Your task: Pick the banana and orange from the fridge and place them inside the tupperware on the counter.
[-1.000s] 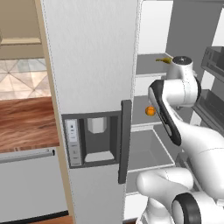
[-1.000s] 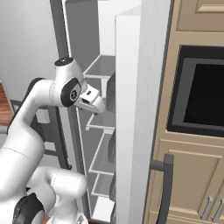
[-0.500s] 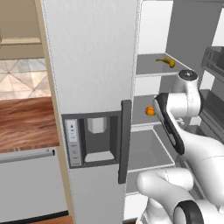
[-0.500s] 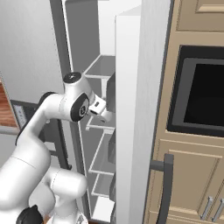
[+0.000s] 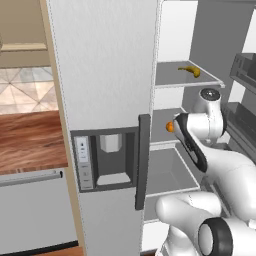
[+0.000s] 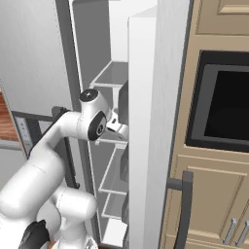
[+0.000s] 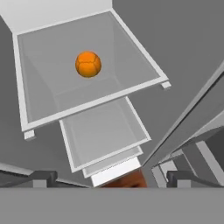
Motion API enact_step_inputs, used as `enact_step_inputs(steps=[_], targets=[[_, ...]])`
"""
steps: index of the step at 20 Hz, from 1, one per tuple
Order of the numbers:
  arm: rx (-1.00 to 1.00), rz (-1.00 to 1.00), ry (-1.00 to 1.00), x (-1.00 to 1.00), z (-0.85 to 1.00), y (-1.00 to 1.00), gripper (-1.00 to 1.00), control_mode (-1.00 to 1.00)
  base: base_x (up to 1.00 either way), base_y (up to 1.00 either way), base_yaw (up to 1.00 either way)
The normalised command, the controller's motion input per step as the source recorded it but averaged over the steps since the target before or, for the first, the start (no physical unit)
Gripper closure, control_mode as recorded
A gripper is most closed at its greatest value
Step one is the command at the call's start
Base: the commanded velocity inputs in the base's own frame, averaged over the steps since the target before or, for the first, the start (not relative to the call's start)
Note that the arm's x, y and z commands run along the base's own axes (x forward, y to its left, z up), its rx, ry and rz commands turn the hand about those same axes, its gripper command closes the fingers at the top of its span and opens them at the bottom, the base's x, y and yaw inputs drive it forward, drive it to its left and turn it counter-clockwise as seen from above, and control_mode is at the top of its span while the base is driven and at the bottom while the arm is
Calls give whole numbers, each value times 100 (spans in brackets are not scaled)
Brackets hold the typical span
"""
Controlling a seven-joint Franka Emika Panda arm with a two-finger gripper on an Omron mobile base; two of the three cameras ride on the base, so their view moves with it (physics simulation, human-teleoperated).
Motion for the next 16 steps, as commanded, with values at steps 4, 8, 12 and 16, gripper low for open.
enact_step_inputs(steps=[4,8,12,16], targets=[[0,0,5,41,-7,0,-100,-100,0,0,0],[0,0,0,38,-8,0,-100,-100,0,0,0],[0,0,0,30,-7,-10,-100,-100,0,0,0],[0,0,0,27,-9,-14,-100,-100,0,0,0]])
